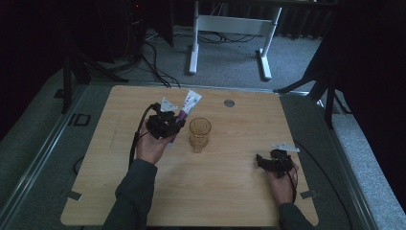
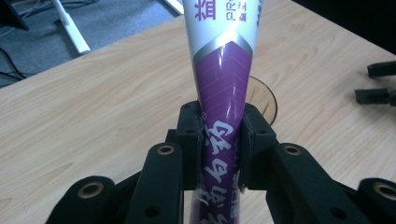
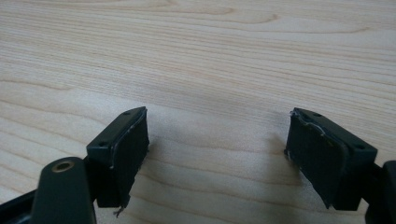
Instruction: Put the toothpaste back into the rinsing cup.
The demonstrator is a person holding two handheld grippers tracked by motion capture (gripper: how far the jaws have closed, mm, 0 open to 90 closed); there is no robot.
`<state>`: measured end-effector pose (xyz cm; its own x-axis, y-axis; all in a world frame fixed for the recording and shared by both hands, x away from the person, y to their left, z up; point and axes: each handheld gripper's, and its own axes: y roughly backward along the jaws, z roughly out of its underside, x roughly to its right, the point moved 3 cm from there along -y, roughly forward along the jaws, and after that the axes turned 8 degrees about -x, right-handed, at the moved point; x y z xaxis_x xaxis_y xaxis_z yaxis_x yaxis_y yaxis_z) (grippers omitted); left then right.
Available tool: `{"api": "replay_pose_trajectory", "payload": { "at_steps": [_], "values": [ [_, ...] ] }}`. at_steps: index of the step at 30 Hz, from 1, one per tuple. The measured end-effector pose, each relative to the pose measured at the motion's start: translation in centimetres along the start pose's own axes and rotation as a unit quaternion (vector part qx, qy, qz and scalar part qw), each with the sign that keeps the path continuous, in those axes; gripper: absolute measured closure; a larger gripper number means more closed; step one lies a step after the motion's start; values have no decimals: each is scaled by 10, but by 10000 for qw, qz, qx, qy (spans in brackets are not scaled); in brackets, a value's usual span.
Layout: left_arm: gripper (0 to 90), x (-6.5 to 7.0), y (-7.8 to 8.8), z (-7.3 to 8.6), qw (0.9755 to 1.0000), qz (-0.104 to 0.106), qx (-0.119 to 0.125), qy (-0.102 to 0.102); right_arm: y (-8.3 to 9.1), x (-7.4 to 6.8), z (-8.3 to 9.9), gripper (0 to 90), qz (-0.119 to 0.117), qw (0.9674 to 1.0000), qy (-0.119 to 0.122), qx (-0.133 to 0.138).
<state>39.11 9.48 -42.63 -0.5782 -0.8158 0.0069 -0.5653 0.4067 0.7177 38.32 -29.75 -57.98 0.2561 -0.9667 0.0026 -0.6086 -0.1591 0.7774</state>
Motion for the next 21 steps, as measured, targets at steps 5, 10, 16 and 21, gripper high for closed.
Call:
{"api": "replay_pose_trajectory", "payload": {
  "at_steps": [5,10,16,21],
  "values": [
    [733,-1,0,-3,9999,37,96,70,0,0,0,208,-3,10000,1,0],
    [733,-1,0,-6,9999,40,157,54,0,0,0,208,-1,10000,4,0],
    [733,-2,-3,-11,9994,41,311,143,0,0,0,208,-1,10000,5,1],
    [733,-2,-4,-14,9989,72,444,164,0,0,0,208,-4,10000,0,-1]
  ]
}}
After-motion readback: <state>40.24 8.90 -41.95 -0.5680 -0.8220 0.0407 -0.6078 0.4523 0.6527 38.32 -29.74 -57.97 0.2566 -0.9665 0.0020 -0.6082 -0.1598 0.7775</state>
